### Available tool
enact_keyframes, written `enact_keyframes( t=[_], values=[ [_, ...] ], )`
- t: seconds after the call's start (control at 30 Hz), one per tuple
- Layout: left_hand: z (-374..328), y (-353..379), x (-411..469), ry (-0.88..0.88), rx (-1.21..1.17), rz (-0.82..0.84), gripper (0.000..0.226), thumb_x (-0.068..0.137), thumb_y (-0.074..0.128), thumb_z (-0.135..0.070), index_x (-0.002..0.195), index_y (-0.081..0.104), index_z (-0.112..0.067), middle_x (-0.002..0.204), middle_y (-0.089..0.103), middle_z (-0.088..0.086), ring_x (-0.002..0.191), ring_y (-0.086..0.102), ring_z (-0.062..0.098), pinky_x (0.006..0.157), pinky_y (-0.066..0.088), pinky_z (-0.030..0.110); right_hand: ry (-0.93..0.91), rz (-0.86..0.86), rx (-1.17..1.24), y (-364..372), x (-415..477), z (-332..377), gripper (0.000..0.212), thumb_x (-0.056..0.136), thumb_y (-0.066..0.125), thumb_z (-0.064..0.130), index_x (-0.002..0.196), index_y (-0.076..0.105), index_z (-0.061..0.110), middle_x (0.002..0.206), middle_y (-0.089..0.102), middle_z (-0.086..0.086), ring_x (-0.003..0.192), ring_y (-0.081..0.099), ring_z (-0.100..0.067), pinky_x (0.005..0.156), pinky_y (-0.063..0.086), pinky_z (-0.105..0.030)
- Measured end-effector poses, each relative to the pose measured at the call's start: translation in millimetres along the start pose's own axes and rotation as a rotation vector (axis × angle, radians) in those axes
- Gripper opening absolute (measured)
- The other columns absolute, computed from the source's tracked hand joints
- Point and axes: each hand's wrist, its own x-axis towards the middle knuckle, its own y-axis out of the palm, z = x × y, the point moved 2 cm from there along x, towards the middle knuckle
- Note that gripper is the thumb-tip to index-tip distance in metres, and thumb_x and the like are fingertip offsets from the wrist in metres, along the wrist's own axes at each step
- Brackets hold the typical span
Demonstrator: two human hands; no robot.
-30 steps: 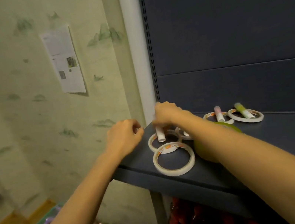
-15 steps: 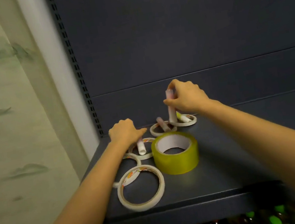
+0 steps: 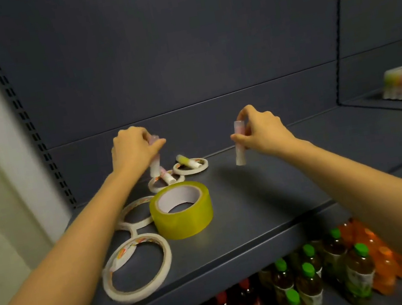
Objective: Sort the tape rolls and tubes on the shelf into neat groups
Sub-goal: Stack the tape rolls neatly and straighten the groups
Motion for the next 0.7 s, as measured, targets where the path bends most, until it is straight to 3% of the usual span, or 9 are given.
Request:
enact_keyframes(
  t=[0.17, 0.33, 0.53, 0.7],
  values=[
    [-87.3, 25.5, 2.2, 0.141, -0.196, 0.128, 0.026, 0.076, 0.074, -0.033, 0.083, 0.07, -0.008, 0.075, 0.068, 0.008, 0.08, 0.066, 0.025, 0.078, 0.053, 0.036, 0.057, -0.065, -0.059, -49.6, -14.0, -45.6, 0.047, 0.09, 0.061, 0.034, 0.125, 0.041, 0.011, 0.116, 0.06, -0.015, 0.1, 0.061, -0.032, 0.086, 0.053, -0.045],
    [-182.9, 73.9, -17.3, 0.211, -0.34, 0.24, 0.024, 0.074, 0.077, -0.028, 0.083, 0.069, -0.007, 0.079, 0.072, 0.011, 0.083, 0.068, 0.024, 0.083, 0.052, 0.037, 0.114, -0.113, -0.152, -108.1, -35.6, -110.9, 0.046, 0.089, 0.062, 0.032, 0.123, 0.041, 0.01, 0.112, 0.062, -0.016, 0.095, 0.061, -0.032, 0.07, 0.048, -0.035],
    [-292.9, 127.0, -42.1, 0.262, -0.469, 0.335, 0.025, 0.072, 0.079, -0.023, 0.085, 0.069, -0.004, 0.08, 0.073, 0.014, 0.083, 0.069, 0.025, 0.083, 0.054, 0.039, 0.195, -0.139, -0.259, -180.1, -61.6, -197.3, 0.044, 0.088, 0.062, 0.033, 0.12, 0.044, 0.008, 0.11, 0.063, -0.016, 0.099, 0.06, -0.035, 0.077, 0.051, -0.039],
    [-368.5, 160.6, -60.8, 0.304, -0.49, 0.322, 0.018, 0.073, 0.078, -0.029, 0.082, 0.072, -0.015, 0.09, 0.072, 0.005, 0.092, 0.065, 0.024, 0.083, 0.053, 0.041, 0.202, -0.154, -0.346, -226.2, -77.1, -262.9, 0.04, 0.09, 0.059, 0.033, 0.118, 0.045, 0.009, 0.108, 0.064, -0.015, 0.1, 0.059, -0.035, 0.077, 0.048, -0.04]
  ],
)
